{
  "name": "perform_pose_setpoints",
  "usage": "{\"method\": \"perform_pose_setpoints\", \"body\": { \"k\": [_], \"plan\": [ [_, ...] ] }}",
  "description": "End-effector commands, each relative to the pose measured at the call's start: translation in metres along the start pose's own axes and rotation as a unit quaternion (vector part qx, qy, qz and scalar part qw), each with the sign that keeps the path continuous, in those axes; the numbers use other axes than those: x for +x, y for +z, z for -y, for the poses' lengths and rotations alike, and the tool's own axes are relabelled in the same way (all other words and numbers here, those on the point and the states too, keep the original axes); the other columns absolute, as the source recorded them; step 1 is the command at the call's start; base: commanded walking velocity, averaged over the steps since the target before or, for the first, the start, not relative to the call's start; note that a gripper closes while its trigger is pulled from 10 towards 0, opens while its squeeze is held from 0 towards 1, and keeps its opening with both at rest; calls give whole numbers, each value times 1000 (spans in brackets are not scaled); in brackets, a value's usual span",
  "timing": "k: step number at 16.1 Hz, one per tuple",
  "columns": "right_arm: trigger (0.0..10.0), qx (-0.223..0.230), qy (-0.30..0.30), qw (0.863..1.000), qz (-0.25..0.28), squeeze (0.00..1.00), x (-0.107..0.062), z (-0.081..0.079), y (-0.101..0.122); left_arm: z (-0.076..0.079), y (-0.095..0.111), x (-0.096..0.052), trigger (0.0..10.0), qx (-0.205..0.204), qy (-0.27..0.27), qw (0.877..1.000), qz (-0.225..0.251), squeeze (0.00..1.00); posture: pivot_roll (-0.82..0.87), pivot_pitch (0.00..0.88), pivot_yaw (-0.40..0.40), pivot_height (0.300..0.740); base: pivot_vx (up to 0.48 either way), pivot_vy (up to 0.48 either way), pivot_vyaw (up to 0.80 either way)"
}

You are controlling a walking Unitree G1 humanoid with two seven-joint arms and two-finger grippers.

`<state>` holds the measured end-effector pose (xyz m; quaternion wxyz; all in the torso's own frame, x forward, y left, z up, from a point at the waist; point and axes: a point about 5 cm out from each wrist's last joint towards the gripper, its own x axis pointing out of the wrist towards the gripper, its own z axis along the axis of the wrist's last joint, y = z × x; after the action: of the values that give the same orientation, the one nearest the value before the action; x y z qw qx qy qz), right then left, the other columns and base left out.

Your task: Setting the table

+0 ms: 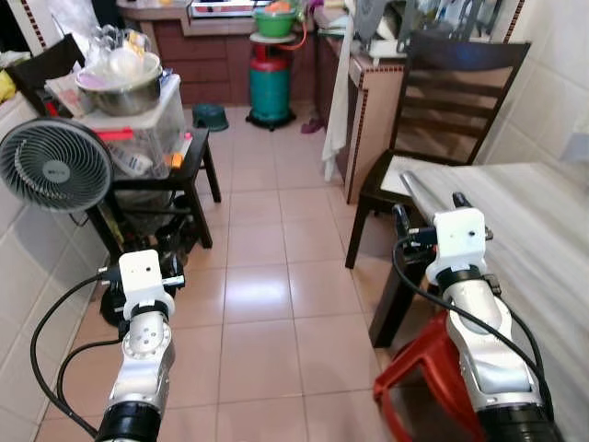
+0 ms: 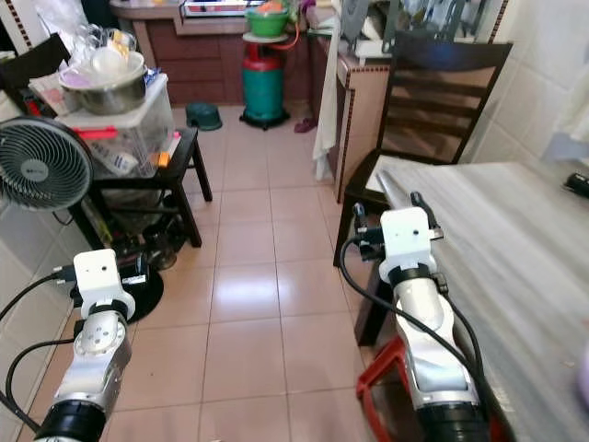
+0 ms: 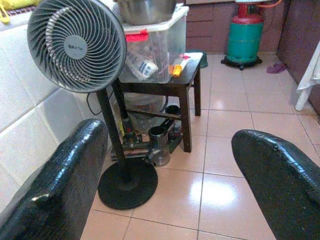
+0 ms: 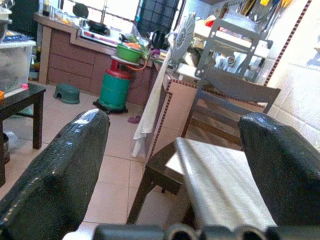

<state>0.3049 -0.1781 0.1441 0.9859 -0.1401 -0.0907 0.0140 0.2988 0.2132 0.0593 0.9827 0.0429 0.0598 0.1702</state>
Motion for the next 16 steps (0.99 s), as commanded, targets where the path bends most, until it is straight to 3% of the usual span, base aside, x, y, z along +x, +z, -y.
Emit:
{"method": "perform_pose_setpoints", "body": {
  "k": [1, 12, 16],
  "plan": [
    [10000, 2, -3, 1000, 2, 0, 0, 2, 0, 0, 2, 3, 10000, 3, 0, 1000, 0, 0, -92, 0, 53, 740, 0, 480, 0],
    [10000, 4, -7, 1000, 4, 0, -1, 1, -1, 0, 2, 5, 10000, 9, -3, 1000, -1, 0, -93, 0, 64, 740, 0, 480, 0],
    [10000, 12, -1, 1000, -6, 0, -2, 0, -8, 4, -2, 5, 10000, 15, -12, 1000, -11, 0, -93, 0, 64, 740, 0, 0, 0]
  ]
}}
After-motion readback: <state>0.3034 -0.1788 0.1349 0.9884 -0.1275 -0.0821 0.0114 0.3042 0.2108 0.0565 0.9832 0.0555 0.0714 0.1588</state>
